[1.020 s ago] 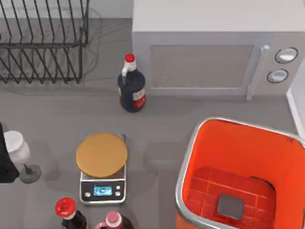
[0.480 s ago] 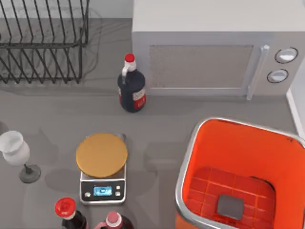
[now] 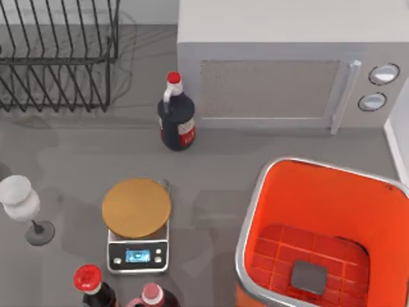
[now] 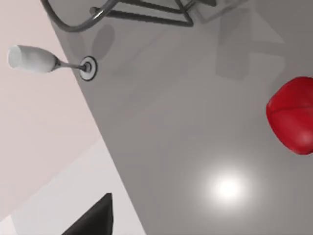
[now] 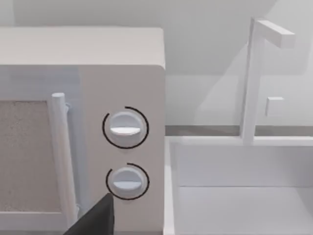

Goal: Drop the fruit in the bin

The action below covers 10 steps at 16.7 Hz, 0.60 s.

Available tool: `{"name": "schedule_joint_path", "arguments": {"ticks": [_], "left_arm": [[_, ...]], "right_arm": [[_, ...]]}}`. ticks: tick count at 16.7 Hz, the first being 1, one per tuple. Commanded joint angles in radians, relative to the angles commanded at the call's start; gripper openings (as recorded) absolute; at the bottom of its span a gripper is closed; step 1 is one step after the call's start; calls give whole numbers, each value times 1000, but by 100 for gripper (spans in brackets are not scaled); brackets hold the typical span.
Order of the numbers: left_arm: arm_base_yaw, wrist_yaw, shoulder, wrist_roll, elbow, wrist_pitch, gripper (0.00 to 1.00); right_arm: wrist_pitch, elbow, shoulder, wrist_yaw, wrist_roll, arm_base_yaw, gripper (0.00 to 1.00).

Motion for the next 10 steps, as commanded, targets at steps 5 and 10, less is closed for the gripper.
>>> {"name": "schedule_joint_path", "arguments": {"ticks": [5,10], "left_arm": [[-12,15,467,355,300,-258,100],[-6,47,745,550,498,-411,100]], "right_arm": [[0,0,0,0,0,0,100],[0,0,0,0,0,0,100]]}}
